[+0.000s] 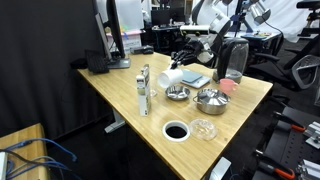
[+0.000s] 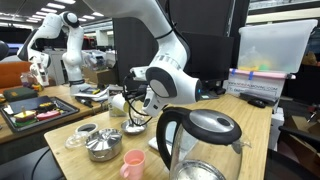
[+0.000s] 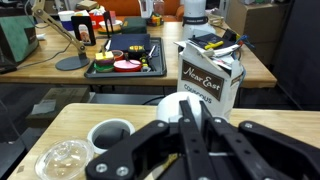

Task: Pour the contents in the white mug onto the silver pan

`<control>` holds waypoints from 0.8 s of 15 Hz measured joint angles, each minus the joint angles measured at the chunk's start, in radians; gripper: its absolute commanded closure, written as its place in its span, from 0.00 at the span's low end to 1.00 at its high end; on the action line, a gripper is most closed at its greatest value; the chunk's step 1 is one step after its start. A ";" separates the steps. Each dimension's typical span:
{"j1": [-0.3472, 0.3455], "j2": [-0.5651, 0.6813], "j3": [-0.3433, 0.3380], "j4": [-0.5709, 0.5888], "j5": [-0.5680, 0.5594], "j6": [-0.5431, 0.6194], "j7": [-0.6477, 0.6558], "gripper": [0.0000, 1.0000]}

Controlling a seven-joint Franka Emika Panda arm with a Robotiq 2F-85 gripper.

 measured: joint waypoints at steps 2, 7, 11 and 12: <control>-0.002 0.007 -0.004 0.000 0.007 -0.003 0.000 0.98; -0.005 0.036 -0.009 0.009 0.013 -0.003 0.000 0.98; -0.006 0.046 -0.011 0.016 0.013 -0.003 0.001 0.98; -0.006 0.046 -0.011 0.017 0.013 -0.003 0.001 0.98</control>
